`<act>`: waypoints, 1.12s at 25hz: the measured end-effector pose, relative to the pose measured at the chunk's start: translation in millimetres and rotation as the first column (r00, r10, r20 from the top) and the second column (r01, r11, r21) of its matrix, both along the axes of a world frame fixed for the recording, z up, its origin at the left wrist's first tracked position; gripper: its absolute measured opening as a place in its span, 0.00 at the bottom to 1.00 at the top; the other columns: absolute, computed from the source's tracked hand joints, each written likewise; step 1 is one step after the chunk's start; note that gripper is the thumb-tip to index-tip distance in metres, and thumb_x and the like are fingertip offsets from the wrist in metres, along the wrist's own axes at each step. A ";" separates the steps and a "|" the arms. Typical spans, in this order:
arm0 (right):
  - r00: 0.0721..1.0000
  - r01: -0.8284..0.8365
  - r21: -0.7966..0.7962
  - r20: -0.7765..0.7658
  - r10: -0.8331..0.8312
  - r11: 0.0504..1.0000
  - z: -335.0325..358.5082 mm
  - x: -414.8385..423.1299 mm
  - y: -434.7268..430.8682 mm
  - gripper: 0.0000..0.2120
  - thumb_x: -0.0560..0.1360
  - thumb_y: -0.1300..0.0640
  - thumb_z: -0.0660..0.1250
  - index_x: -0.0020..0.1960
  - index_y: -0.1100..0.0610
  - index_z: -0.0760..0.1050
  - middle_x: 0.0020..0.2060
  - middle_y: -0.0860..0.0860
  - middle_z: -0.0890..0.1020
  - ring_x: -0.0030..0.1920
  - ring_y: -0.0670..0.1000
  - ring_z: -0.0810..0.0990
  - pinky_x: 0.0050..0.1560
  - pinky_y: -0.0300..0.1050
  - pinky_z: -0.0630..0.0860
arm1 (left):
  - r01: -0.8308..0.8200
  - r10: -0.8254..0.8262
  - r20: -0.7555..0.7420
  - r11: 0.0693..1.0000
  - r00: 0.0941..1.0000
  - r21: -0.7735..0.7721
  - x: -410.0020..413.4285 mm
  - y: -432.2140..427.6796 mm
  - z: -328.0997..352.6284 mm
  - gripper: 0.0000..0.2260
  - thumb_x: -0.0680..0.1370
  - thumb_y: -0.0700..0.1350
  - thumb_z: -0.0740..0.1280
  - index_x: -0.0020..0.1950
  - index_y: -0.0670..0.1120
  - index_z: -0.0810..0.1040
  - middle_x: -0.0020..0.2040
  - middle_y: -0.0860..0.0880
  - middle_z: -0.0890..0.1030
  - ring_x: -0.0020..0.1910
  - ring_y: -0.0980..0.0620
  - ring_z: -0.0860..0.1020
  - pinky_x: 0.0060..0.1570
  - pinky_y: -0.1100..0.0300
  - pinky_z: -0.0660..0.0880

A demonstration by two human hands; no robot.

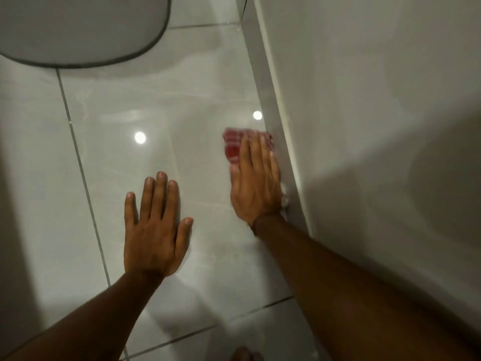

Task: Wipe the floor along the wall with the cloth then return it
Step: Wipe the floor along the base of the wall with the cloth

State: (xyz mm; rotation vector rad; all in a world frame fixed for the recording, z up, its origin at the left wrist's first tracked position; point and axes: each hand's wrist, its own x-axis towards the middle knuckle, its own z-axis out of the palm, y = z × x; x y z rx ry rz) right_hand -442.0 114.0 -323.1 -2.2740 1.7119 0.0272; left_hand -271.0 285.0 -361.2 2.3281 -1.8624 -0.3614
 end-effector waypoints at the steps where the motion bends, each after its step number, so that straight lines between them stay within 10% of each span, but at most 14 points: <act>1: 1.000 0.000 -0.008 -0.006 -0.001 1.000 -2.2 14.5 -24.1 0.31 0.84 0.45 0.44 0.83 0.58 0.52 0.83 0.60 0.58 0.83 0.60 0.54 0.83 0.56 0.49 | 0.003 -0.003 0.007 1.000 1.000 0.001 0.2 0.0 -0.9 0.36 0.87 0.61 0.47 0.91 0.43 0.50 0.92 0.41 0.48 0.92 0.40 0.47 0.88 0.34 0.45; 14: 0.992 -0.027 0.106 -0.123 0.040 0.994 6.3 -118.6 183.2 0.28 0.85 0.49 0.47 0.78 0.64 0.65 0.80 0.62 0.62 0.79 0.65 0.66 0.78 0.61 0.62 | 0.013 -0.013 -0.009 1.000 1.000 0.005 0.7 -0.3 -4.2 0.36 0.87 0.60 0.49 0.91 0.43 0.48 0.92 0.41 0.47 0.92 0.40 0.47 0.88 0.35 0.43; 28: 0.996 -0.050 0.027 -0.067 0.051 0.998 -8.2 -0.5 -12.0 0.31 0.84 0.46 0.51 0.83 0.58 0.50 0.83 0.59 0.56 0.84 0.59 0.51 0.83 0.55 0.46 | 0.015 -0.015 -0.005 1.000 1.000 0.004 0.7 0.6 -5.7 0.36 0.87 0.61 0.48 0.91 0.43 0.49 0.92 0.41 0.48 0.92 0.40 0.47 0.88 0.33 0.45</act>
